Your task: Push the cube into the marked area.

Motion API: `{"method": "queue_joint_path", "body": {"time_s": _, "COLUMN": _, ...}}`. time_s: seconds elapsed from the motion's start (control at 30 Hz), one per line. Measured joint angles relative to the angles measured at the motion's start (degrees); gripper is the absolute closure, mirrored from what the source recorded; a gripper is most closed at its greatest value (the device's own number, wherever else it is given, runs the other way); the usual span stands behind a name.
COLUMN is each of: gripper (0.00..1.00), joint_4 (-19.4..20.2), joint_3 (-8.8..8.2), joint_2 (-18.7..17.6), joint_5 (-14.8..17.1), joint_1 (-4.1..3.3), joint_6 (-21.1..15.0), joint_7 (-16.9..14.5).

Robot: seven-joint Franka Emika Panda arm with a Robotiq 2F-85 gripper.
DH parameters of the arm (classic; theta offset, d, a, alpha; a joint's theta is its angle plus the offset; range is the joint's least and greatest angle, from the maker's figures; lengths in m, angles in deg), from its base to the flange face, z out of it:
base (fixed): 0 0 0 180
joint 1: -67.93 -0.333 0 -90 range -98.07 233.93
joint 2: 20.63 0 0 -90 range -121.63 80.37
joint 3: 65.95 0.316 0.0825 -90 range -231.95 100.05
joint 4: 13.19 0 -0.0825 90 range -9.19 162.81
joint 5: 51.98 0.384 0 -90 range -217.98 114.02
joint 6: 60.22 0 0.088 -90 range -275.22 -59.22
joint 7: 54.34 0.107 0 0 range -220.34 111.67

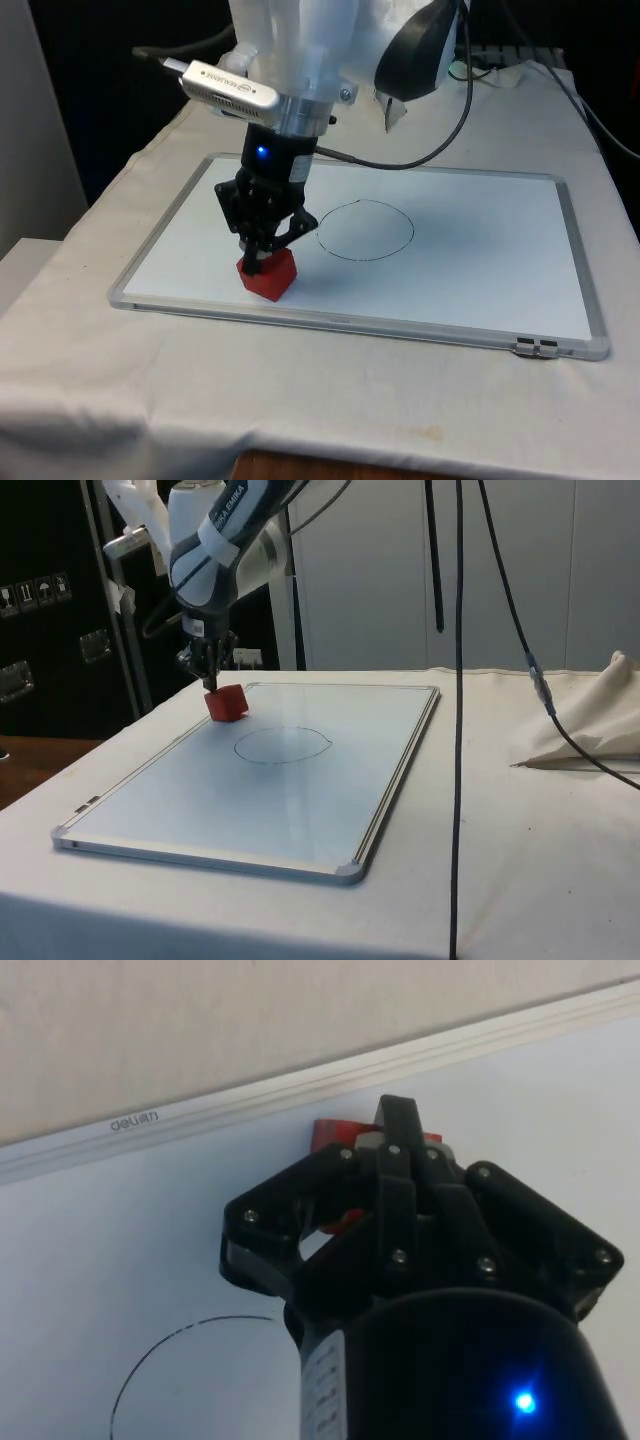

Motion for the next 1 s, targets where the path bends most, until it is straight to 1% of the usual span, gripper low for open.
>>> {"method": "queue_joint_path", "body": {"time_s": 0.23, "gripper": 1.00, "joint_4": -0.40, "joint_3": -0.11, "joint_2": -1.15, "joint_5": -0.11, "joint_1": 0.00, "joint_6": 0.00, "joint_7": 2.01}}
{"method": "queue_joint_path", "body": {"time_s": 0.33, "gripper": 1.00, "joint_4": -0.57, "joint_3": -0.23, "joint_2": -1.15, "joint_5": -0.11, "joint_1": -0.06, "joint_6": 0.06, "joint_7": 2.46}}
{"method": "queue_joint_path", "body": {"time_s": 0.53, "gripper": 1.00, "joint_4": -0.57, "joint_3": -0.57, "joint_2": -1.26, "joint_5": -0.11, "joint_1": -0.06, "joint_6": 0.17, "joint_7": 4.53}}
{"method": "queue_joint_path", "body": {"time_s": 0.67, "gripper": 1.00, "joint_4": -0.46, "joint_3": -0.63, "joint_2": -1.38, "joint_5": -0.11, "joint_1": 0.00, "joint_6": 0.23, "joint_7": 5.27}}
{"method": "queue_joint_path", "body": {"time_s": 0.87, "gripper": 1.00, "joint_4": 0.00, "joint_3": -0.63, "joint_2": -1.38, "joint_5": -0.11, "joint_1": -0.06, "joint_6": 0.29, "joint_7": 7.51}}
{"method": "queue_joint_path", "body": {"time_s": 0.93, "gripper": 1.00, "joint_4": 0.00, "joint_3": -0.63, "joint_2": -1.38, "joint_5": -0.11, "joint_1": -0.06, "joint_6": 0.29, "joint_7": 7.51}}
{"method": "queue_joint_path", "body": {"time_s": 1.0, "gripper": 1.00, "joint_4": 0.06, "joint_3": -0.74, "joint_2": -1.38, "joint_5": -0.11, "joint_1": -0.06, "joint_6": 0.63, "joint_7": 8.19}}
